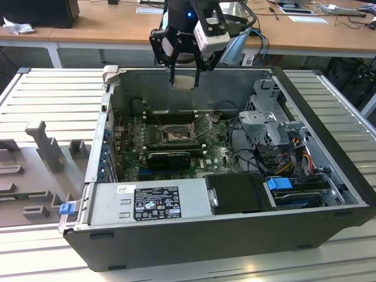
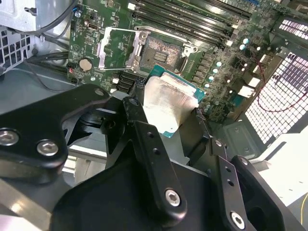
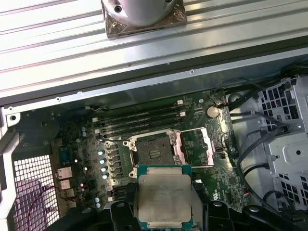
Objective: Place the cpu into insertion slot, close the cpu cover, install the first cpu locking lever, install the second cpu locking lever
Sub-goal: 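Place the cpu into insertion slot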
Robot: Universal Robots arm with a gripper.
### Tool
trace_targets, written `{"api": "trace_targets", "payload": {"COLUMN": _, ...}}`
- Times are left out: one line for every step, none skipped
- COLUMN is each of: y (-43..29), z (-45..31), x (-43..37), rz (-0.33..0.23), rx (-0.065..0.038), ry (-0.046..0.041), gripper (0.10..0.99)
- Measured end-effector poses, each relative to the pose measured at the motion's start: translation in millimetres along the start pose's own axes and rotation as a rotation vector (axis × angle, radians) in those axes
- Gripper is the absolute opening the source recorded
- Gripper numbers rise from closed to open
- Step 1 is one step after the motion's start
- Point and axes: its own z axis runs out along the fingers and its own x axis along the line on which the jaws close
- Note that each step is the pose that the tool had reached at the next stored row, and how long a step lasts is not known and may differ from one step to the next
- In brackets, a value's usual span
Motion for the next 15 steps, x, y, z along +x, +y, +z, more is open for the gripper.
{"api": "trace_targets", "payload": {"y": 0.0, "z": 0.0, "x": 0.0, "rz": 0.005, "rx": 0.000, "ry": -0.0005, "gripper": 0.533}}
{"api": "trace_targets", "payload": {"y": 0.0, "z": 0.0, "x": 0.0, "rz": 0.013, "rx": 0.000, "ry": -0.0011, "gripper": 0.533}}
{"api": "trace_targets", "payload": {"y": 0.0, "z": 0.0, "x": 0.0, "rz": 0.019, "rx": 0.000, "ry": -0.0017, "gripper": 0.533}}
{"api": "trace_targets", "payload": {"y": 0.0, "z": 0.0, "x": 0.0, "rz": 0.026, "rx": 0.000, "ry": -0.0023, "gripper": 0.533}}
{"api": "trace_targets", "payload": {"y": 0.0, "z": 0.0, "x": 0.0, "rz": 0.032, "rx": -0.001, "ry": -0.0028, "gripper": 0.533}}
{"api": "trace_targets", "payload": {"y": 0.0, "z": 0.0, "x": 0.0, "rz": 0.038, "rx": -0.001, "ry": -0.0034, "gripper": 0.533}}
{"api": "trace_targets", "payload": {"y": 0.0, "z": 0.0, "x": 0.0, "rz": 0.042, "rx": -0.001, "ry": -0.0038, "gripper": 0.533}}
{"api": "trace_targets", "payload": {"y": 0.0, "z": 0.0, "x": 0.0, "rz": 0.047, "rx": -0.001, "ry": -0.0043, "gripper": 0.533}}
{"api": "trace_targets", "payload": {"y": 0.0, "z": 0.1, "x": 0.0, "rz": 0.052, "rx": -0.001, "ry": -0.0047, "gripper": 0.533}}
{"api": "trace_targets", "payload": {"y": 0.0, "z": 0.0, "x": 0.0, "rz": 0.059, "rx": -0.001, "ry": -0.0053, "gripper": 0.533}}
{"api": "trace_targets", "payload": {"y": 0.0, "z": 0.0, "x": 0.0, "rz": 0.062, "rx": -0.001, "ry": -0.0056, "gripper": 0.533}}
{"api": "trace_targets", "payload": {"y": 0.0, "z": 0.0, "x": 0.0, "rz": 0.066, "rx": -0.001, "ry": -0.0059, "gripper": 0.533}}
{"api": "trace_targets", "payload": {"y": 0.0, "z": 0.0, "x": 0.0, "rz": 0.069, "rx": -0.001, "ry": -0.0062, "gripper": 0.533}}
{"api": "trace_targets", "payload": {"y": 0.0, "z": 0.1, "x": 0.0, "rz": 0.073, "rx": -0.001, "ry": -0.0066, "gripper": 0.533}}
{"api": "trace_targets", "payload": {"y": 0.0, "z": 0.1, "x": 0.0, "rz": 0.076, "rx": -0.001, "ry": -0.0068, "gripper": 0.533}}
